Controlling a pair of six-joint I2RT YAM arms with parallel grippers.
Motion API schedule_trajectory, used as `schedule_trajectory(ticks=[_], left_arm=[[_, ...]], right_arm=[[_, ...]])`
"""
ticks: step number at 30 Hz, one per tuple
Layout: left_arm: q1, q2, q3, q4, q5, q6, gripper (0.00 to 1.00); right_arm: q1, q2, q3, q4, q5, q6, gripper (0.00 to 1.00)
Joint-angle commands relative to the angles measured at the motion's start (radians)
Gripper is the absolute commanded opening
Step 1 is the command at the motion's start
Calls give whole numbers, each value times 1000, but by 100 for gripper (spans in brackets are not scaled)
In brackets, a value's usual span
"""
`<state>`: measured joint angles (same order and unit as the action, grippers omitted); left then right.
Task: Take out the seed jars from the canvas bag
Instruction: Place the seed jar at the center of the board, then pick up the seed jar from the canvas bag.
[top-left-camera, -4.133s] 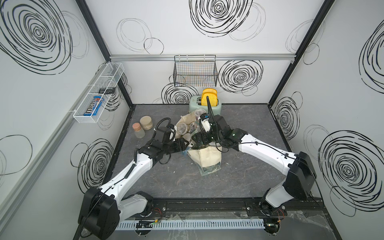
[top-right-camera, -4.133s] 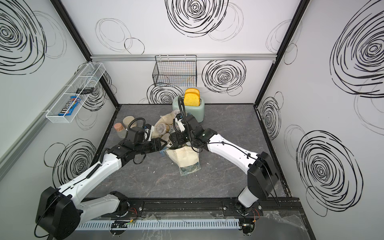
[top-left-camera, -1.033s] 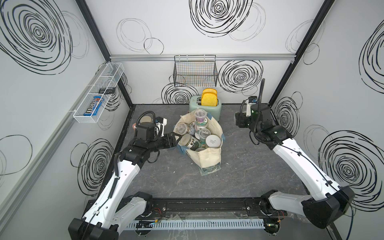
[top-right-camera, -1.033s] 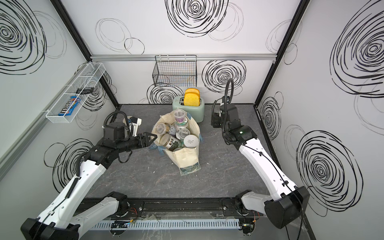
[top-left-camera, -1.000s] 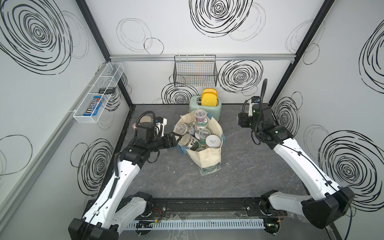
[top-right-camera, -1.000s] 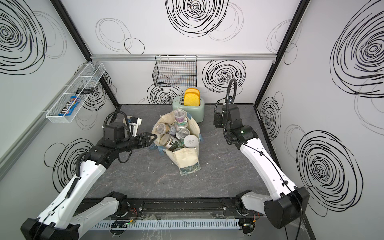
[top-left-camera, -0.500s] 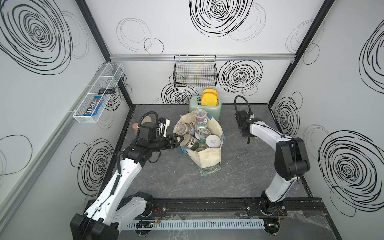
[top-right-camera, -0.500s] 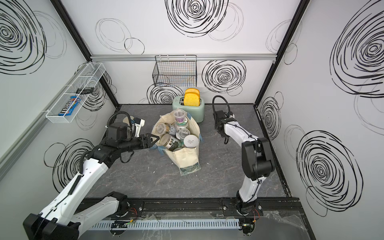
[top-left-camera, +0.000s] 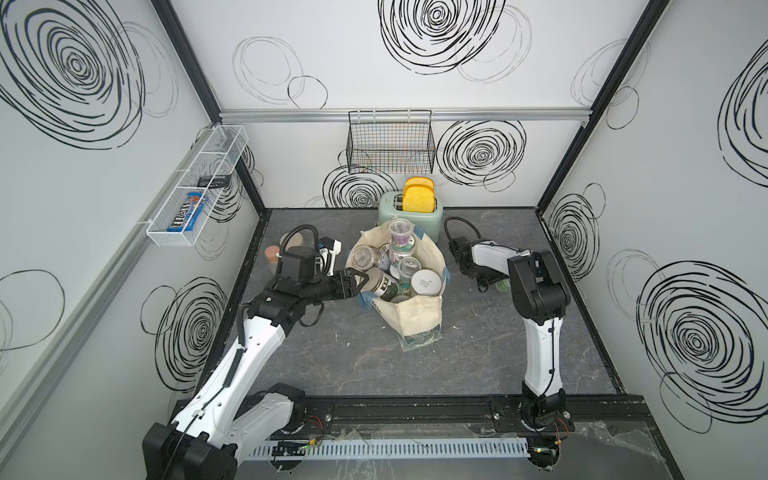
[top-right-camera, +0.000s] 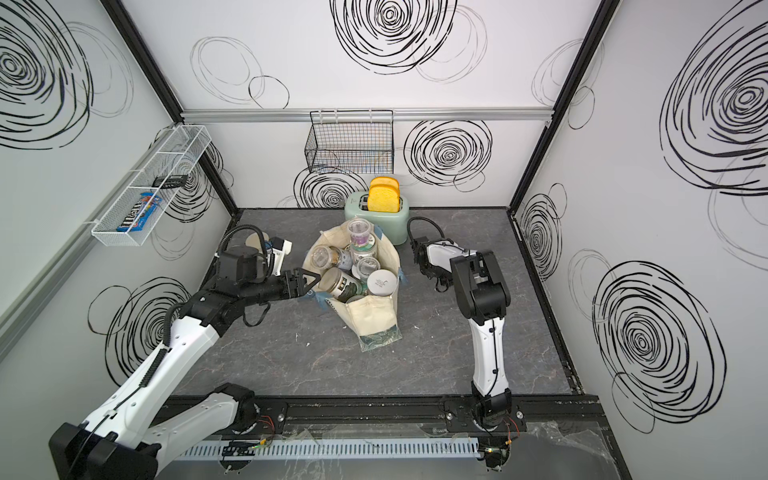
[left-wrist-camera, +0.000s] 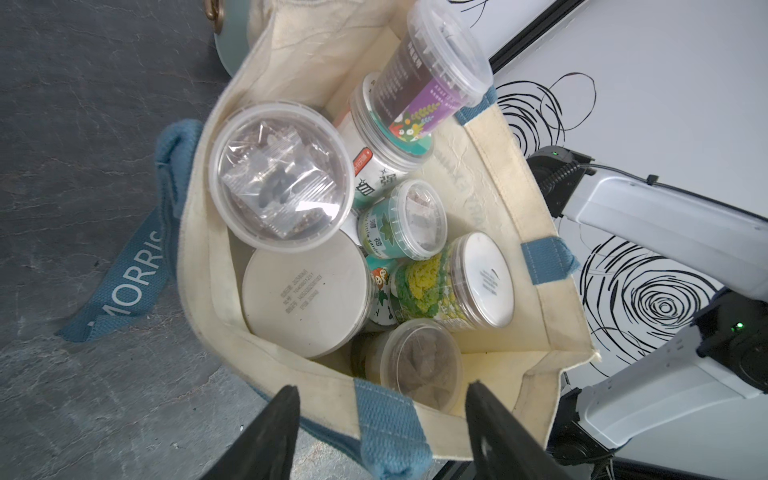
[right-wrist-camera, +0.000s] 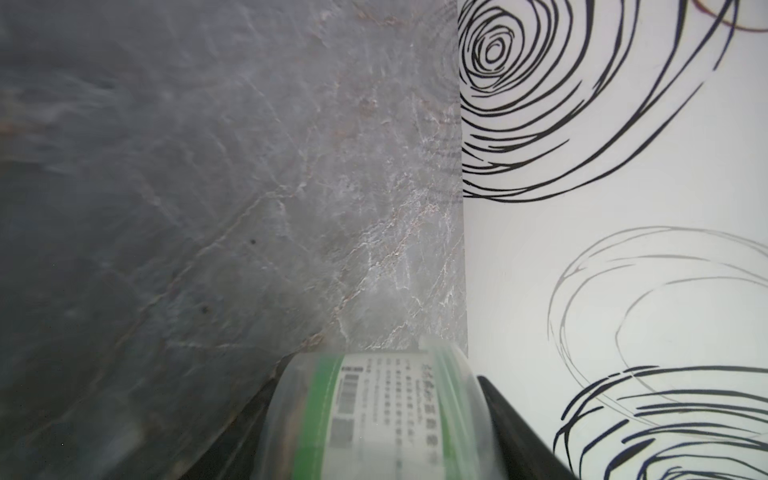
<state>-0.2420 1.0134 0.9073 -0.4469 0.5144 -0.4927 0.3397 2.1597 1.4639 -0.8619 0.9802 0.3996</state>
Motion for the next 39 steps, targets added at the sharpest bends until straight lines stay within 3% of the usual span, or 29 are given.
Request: schedule_trajectory(ticks=[1, 4, 11, 20, 24, 29, 32, 36, 39], left_arm=[[4, -3, -10, 31, -11, 15, 69], [6, -2, -9, 23, -15, 18, 71], [11, -4, 18, -2, -29, 24, 72], [90, -25, 82, -63, -57, 32, 73], [132, -15, 87, -56, -64, 29, 73], [135, 42, 111, -46, -36, 31, 71], [118, 69, 140, -63, -46, 43, 70], [85, 116, 163, -83, -65, 60, 71], [82, 139, 163, -70, -68, 60, 72]], right_arm=[[40, 49, 26, 30, -121, 8, 78], [57, 60, 47, 15, -136, 8, 90], [58, -29, 108, -11, -214, -3, 100], [-2, -297, 235, -74, -412, 3, 97], [9, -478, 271, -15, -584, -50, 97], [155, -668, 176, 232, -885, -109, 100], [259, -688, 176, 304, -1050, -68, 93], [401, -650, 186, 347, -1085, -40, 89], [417, -593, 201, 328, -1043, -31, 89]])
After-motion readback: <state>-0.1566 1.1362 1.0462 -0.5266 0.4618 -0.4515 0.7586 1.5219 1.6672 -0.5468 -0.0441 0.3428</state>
